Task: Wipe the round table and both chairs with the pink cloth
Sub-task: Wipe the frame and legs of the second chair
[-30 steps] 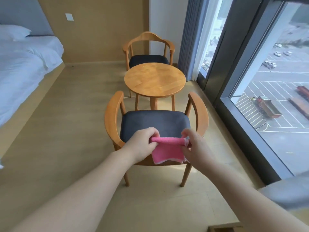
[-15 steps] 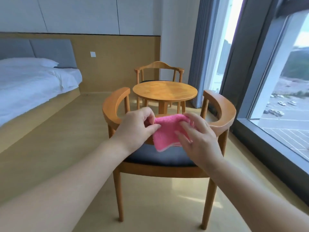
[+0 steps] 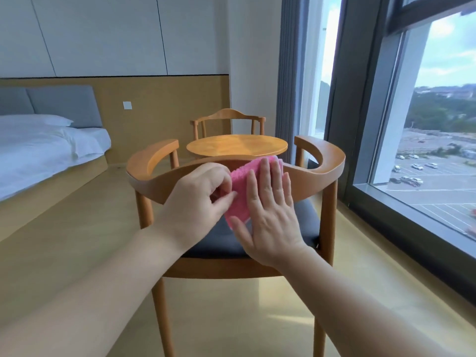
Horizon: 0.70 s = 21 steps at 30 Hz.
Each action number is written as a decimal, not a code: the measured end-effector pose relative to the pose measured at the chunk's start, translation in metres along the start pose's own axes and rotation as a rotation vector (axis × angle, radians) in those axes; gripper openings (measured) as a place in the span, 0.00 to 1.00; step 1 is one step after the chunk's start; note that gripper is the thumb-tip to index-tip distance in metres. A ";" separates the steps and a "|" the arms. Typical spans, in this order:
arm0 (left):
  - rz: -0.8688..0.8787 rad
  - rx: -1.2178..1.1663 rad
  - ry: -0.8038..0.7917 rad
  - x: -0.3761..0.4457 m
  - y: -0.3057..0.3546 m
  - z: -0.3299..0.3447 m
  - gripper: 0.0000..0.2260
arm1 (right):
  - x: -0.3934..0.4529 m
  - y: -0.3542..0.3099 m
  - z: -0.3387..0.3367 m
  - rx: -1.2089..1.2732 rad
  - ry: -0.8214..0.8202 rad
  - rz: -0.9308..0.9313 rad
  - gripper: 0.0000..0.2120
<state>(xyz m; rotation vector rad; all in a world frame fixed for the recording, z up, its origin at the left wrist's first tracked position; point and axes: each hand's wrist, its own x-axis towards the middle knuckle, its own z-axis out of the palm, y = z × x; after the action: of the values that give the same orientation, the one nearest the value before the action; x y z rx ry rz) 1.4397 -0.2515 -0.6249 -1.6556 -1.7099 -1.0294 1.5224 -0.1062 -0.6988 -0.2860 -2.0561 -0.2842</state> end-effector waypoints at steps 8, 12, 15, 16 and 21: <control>-0.066 0.044 -0.061 -0.014 0.006 0.001 0.06 | -0.021 0.032 0.005 -0.038 0.009 0.109 0.31; -0.087 0.062 -0.127 -0.018 0.010 0.009 0.08 | -0.024 0.052 0.007 0.007 0.000 0.226 0.30; -0.134 0.073 -0.194 -0.026 0.008 0.014 0.08 | -0.027 0.064 0.009 0.118 -0.028 0.341 0.30; -0.147 0.070 -0.200 -0.029 0.007 0.014 0.09 | -0.028 0.068 0.010 0.180 -0.013 0.383 0.31; -0.215 0.053 -0.150 -0.040 0.000 0.006 0.17 | -0.024 0.091 0.014 0.459 0.115 0.605 0.31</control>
<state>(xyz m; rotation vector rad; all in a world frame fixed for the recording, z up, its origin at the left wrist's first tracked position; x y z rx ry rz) 1.4448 -0.2696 -0.6609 -1.5756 -2.0319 -0.9667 1.5515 -0.0175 -0.7186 -0.5679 -1.7622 0.5214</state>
